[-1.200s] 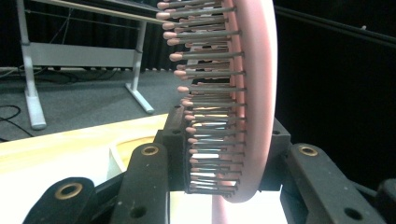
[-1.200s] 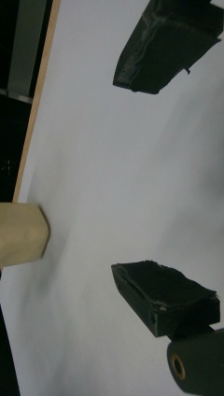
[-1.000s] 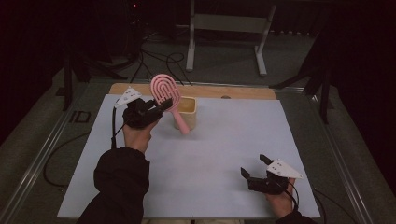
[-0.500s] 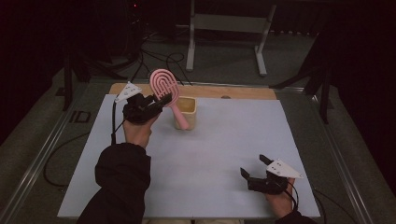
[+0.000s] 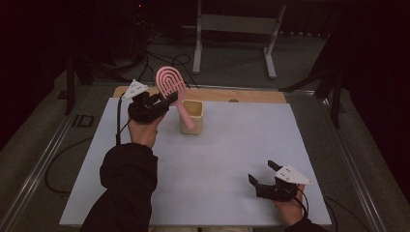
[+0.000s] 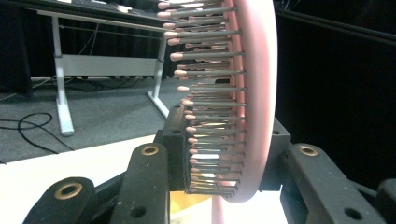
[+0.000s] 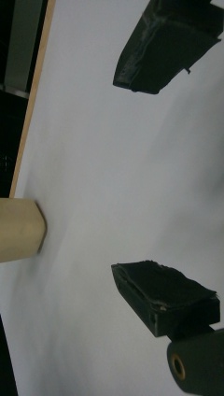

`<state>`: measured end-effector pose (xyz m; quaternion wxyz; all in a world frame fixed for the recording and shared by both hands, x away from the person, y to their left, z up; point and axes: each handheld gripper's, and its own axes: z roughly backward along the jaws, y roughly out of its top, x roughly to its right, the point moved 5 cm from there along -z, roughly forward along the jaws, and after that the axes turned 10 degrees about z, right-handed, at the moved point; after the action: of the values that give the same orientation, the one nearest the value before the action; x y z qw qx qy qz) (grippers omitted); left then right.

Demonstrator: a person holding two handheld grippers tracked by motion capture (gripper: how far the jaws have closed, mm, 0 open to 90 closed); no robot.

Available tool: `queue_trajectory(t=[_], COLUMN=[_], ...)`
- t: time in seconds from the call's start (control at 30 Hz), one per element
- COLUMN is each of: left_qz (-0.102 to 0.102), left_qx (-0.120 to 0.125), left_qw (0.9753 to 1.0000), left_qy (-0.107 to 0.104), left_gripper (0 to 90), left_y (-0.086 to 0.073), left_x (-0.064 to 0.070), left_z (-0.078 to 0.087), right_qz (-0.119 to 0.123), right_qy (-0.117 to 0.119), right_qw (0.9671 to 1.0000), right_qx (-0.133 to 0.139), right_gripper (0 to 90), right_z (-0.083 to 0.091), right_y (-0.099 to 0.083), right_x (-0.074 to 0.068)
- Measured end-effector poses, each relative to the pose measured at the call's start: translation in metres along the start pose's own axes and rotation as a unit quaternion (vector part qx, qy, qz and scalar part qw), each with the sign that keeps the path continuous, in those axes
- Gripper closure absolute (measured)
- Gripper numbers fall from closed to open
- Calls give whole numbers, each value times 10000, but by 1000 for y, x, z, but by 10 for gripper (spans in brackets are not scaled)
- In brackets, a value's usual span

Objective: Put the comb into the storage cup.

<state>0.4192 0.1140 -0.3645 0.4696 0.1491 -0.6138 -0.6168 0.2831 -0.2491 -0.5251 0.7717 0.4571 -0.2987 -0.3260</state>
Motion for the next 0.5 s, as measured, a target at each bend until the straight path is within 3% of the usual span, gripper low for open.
queue_trajectory(t=[0.5], left_qz=[32], left_qx=[102], left_qw=[9996], left_qy=[269], left_gripper=[649], left_y=[8], left_x=[-10], left_z=[-2], right_qz=[13], right_qy=[13], right_qw=[10000], right_qx=[-9], right_gripper=[93], right_z=[-1], right_y=[0], right_x=[0])
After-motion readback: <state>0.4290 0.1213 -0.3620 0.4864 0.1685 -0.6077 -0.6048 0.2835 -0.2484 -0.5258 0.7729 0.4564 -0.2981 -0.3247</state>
